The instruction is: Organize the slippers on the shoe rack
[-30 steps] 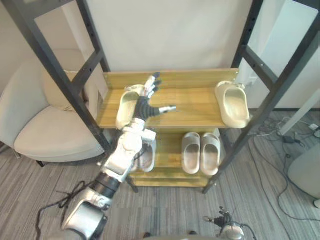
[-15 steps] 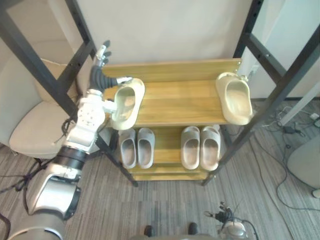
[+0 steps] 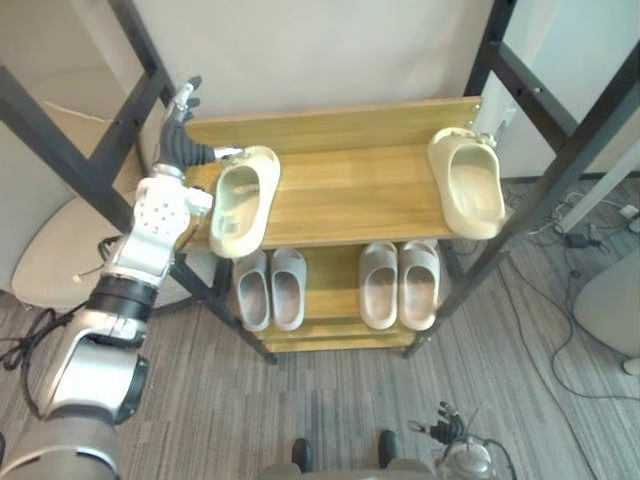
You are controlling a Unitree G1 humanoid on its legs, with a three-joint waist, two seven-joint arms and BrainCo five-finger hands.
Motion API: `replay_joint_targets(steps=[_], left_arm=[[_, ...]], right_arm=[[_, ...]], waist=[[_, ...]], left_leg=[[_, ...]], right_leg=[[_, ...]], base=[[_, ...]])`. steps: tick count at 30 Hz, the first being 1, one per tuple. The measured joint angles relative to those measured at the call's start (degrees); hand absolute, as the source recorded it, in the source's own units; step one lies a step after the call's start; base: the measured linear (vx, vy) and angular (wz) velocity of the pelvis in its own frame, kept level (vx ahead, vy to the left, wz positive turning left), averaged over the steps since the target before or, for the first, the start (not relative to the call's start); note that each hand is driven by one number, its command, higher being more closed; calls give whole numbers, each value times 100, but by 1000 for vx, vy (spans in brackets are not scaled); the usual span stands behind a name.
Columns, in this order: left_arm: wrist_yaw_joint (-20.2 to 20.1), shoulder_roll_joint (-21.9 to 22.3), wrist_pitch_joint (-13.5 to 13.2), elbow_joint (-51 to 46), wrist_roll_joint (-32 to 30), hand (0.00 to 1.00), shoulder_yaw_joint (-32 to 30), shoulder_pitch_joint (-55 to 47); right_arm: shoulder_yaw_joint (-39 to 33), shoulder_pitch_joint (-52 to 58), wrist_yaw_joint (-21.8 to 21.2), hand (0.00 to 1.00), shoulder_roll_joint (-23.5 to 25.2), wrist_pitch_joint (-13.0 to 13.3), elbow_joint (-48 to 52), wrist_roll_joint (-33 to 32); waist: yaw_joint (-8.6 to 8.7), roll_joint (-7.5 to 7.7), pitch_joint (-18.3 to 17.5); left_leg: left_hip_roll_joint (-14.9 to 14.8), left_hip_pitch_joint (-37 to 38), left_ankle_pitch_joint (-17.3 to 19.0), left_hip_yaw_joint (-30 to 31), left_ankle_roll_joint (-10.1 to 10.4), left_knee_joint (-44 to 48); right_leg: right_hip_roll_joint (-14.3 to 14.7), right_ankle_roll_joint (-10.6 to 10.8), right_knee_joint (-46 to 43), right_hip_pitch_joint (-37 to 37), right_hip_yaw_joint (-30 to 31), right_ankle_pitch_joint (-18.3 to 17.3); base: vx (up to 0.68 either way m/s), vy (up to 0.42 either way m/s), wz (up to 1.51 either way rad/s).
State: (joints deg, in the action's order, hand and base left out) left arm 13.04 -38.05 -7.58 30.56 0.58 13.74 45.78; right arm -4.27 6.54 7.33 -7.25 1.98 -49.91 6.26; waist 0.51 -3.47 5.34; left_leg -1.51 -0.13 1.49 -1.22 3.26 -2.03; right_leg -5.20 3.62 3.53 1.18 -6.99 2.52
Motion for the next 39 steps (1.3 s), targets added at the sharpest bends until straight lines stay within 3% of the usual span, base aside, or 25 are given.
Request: replay_joint_targets(steps=[22,28,39], left_arm=[[-203,-167,185,503,-1391,0,545,899],[-203,-166,186,498,-1399,0,549,1095],[-201,-167,185,484,-1397,0,548,1101]], right_arm=[[36,159,-10,0,33,49,662,-12],[43,225,-9,0,42,47,1069,-13],[94,231,-8,0,45,56,1062,-9]], waist=[[-103,98,152],[-77,186,223],[-107,187,224]], left_leg=[[-61,-456,-36,-295,-22,134],[-87,-578,-35,-366,-21,213],[-83,-545,-37,-354,-20,222]], right_leg=[[-3,-32,-534,774,306,-60],[5,-51,-573,915,392,-36],[-1,-52,-581,863,374,-36]], base=[[-22,-4,-6],[-15,-4,-7],[-7,-2,1]])
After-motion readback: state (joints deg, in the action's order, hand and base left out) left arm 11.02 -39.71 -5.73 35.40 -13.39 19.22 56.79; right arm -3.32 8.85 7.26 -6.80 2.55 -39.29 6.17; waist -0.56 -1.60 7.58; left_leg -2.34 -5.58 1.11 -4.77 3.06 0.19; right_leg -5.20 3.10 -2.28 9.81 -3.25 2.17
